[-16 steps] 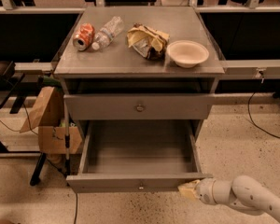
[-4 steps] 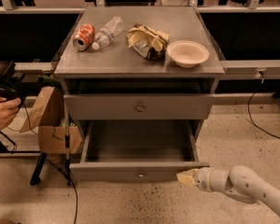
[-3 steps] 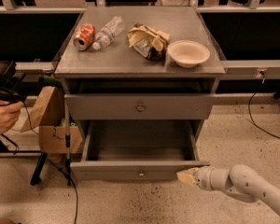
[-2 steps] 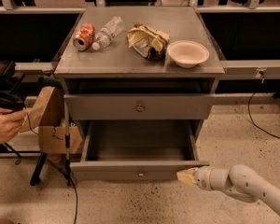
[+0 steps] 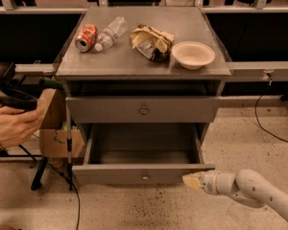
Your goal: Close middle drawer
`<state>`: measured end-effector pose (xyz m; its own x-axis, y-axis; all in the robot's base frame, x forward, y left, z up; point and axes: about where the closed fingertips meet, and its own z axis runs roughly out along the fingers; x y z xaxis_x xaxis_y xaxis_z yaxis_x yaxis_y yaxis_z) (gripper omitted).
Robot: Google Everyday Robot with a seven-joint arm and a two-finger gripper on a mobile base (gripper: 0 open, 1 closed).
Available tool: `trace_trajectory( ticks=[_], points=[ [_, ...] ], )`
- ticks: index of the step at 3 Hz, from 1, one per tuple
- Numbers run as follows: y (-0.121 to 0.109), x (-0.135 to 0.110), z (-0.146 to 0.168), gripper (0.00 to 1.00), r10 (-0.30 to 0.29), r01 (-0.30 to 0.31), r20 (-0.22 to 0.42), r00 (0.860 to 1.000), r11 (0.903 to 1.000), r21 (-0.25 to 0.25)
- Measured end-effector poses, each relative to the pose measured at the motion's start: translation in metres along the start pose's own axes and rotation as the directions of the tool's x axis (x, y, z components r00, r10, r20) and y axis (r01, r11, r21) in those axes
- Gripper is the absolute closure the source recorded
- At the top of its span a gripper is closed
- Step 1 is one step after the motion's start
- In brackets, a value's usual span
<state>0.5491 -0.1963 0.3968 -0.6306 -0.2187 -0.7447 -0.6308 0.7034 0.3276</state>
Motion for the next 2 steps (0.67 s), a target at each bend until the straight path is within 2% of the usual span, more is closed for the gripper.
trace_trajectory(
  ticks=[2],
  points=[
    [-0.0078, -0.0054, -0.0034, 1.0, 0.004, -0.005, 0.014, 1.0, 0.9998, 0.019]
  ],
)
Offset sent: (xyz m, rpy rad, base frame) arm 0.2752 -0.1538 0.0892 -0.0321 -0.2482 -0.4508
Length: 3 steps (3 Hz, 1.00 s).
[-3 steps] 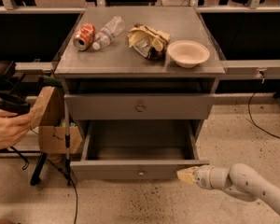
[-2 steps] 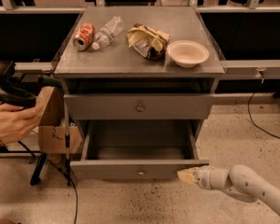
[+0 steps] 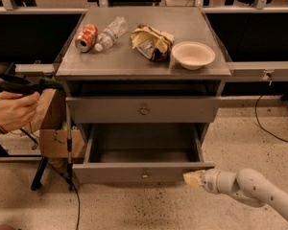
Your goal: Close middle drawer
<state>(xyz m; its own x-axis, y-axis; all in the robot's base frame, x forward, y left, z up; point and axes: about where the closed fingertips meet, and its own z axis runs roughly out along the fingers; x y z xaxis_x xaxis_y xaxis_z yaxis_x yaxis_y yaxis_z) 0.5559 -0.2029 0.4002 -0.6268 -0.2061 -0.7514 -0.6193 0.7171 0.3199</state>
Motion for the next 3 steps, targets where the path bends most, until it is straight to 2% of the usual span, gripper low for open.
trace_trajectory(
  ticks=[3],
  points=[
    [-0.0049, -0.0035, -0.0013, 1.0, 0.008, -0.008, 0.019, 1.0, 0.9999, 0.012]
  ],
)
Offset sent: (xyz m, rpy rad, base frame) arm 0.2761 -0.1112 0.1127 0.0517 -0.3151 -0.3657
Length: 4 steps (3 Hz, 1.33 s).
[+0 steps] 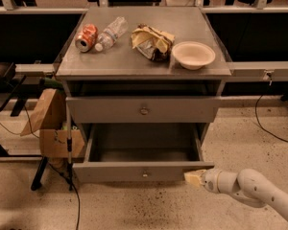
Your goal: Close middle drawer
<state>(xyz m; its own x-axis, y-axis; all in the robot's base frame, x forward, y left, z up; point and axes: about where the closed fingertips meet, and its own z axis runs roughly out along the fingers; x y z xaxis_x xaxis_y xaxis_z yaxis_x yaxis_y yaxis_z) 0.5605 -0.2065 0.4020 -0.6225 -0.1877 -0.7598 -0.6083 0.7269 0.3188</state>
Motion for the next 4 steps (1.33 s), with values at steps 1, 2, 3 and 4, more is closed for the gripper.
trace_trajectory(
  ticks=[1, 2, 3, 4],
  points=[
    [-0.0007, -0.0012, -0.0001, 1.0, 0.002, -0.002, 0.01, 1.0, 1.0, 0.004],
    [0.0004, -0.0023, 0.0011, 1.0, 0.002, -0.003, 0.023, 1.0, 1.0, 0.006],
    [0.0002, -0.0067, 0.0011, 1.0, 0.0, 0.0, 0.036, 0.999, 1.0, 0.01],
    [0.0034, -0.0085, 0.0038, 1.0, -0.004, 0.003, 0.046, 0.999, 1.0, 0.009]
  ],
)
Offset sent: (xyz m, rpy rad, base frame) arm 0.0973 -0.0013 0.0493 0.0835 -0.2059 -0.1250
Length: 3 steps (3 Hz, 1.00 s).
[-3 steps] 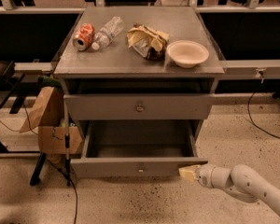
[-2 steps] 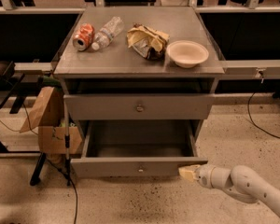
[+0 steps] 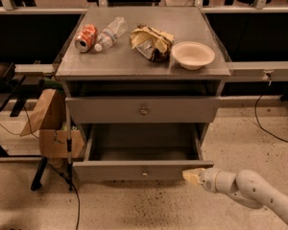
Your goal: Close middle drawer
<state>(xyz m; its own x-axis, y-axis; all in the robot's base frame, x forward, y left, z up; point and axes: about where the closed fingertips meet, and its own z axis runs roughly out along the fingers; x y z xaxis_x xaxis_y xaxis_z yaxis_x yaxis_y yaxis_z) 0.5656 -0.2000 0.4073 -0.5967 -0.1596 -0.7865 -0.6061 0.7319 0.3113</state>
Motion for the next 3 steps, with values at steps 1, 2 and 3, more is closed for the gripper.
trace_trajectory(
  ticks=[1, 2, 3],
  points=[
    [-0.001, -0.007, 0.001, 1.0, -0.007, 0.007, 0.015, 1.0, 1.0, 0.005],
    [-0.001, -0.013, 0.001, 1.0, -0.014, 0.014, 0.025, 1.0, 0.9999, 0.008],
    [0.002, -0.018, 0.003, 1.0, -0.023, 0.022, 0.036, 0.999, 0.9997, 0.01]
  ],
)
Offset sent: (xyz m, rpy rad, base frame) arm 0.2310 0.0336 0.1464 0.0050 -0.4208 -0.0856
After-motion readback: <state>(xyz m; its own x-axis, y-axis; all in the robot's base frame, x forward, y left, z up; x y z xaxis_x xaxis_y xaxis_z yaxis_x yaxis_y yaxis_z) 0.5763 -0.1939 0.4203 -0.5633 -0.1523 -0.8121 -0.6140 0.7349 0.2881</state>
